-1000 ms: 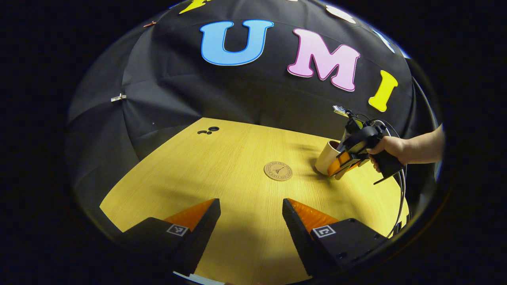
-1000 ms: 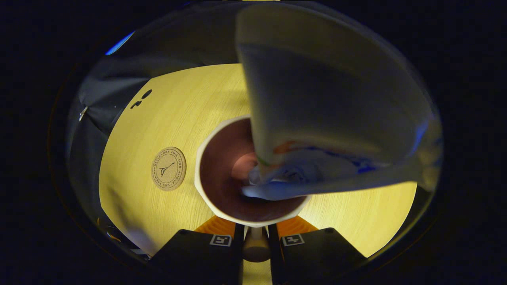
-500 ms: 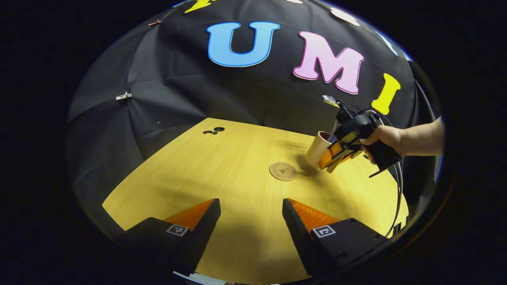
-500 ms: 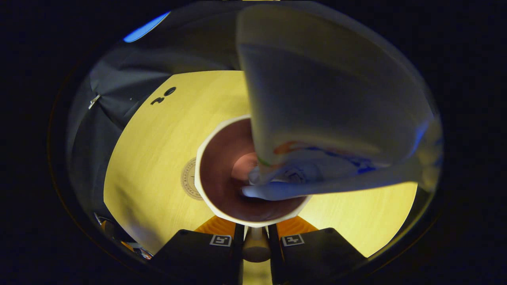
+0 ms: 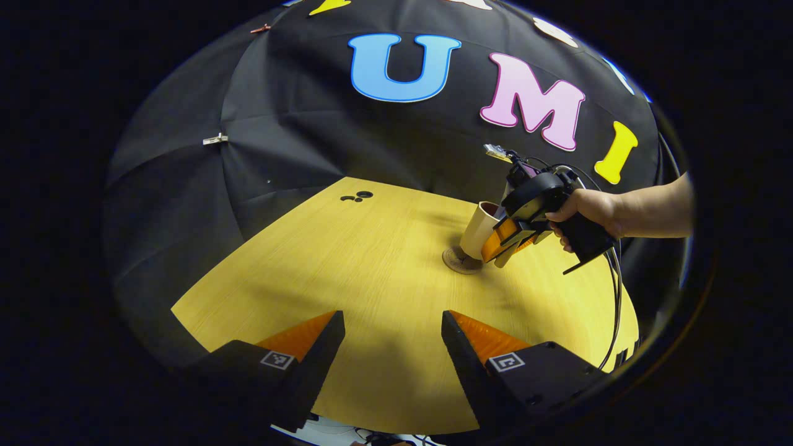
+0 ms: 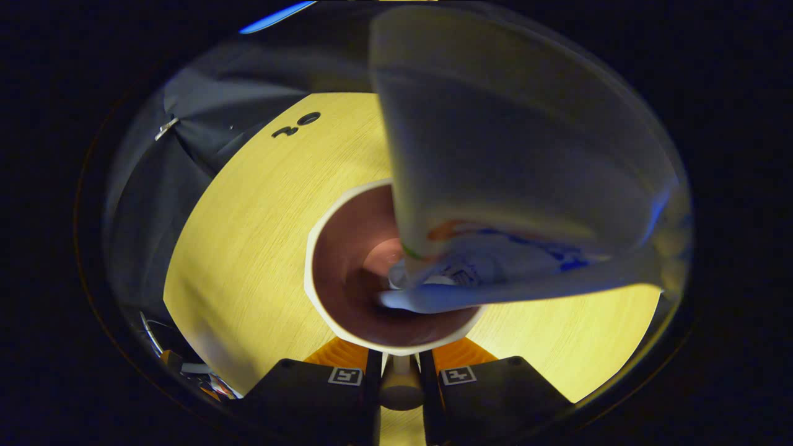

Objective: Put the toothbrush and toothpaste on the desktop into the cup, then pick up the cup and place it on the coaster on the desktop.

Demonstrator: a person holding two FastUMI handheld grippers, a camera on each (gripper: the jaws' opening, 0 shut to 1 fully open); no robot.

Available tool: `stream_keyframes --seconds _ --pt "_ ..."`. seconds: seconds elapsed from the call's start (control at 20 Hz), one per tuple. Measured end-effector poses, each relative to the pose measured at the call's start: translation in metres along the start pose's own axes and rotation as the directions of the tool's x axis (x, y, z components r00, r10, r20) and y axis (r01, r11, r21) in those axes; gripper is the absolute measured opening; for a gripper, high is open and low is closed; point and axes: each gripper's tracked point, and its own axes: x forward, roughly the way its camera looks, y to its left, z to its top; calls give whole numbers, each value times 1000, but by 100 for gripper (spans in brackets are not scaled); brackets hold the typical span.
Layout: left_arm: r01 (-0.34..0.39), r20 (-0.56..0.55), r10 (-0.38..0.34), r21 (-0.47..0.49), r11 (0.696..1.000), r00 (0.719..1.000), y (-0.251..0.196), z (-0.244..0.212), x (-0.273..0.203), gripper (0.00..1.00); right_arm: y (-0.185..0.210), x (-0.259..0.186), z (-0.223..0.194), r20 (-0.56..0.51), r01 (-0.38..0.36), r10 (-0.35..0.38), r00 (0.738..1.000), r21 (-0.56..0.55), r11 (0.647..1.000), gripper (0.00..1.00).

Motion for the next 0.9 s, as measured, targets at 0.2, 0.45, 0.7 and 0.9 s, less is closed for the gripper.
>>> stream_keyframes --seconds 0.2,0.45,0.7,0.9 --pt "-31 -12 31 -21 999 999 16 -8 -9 98 7 11 -3 -19 17 -17 1000 -24 1000 31" --pt "-54 -28 54 -16 998 998 27 -15 -17 98 11 15 -7 -37 27 -27 999 -26 999 31" --pt "-50 -38 51 23 998 998 26 -14 -21 98 14 13 -4 -42 31 -31 999 -9 999 32" --pt "-15 -36 16 33 999 999 14 -9 -28 98 15 -16 -4 -10 5 -5 1000 15 1000 51"
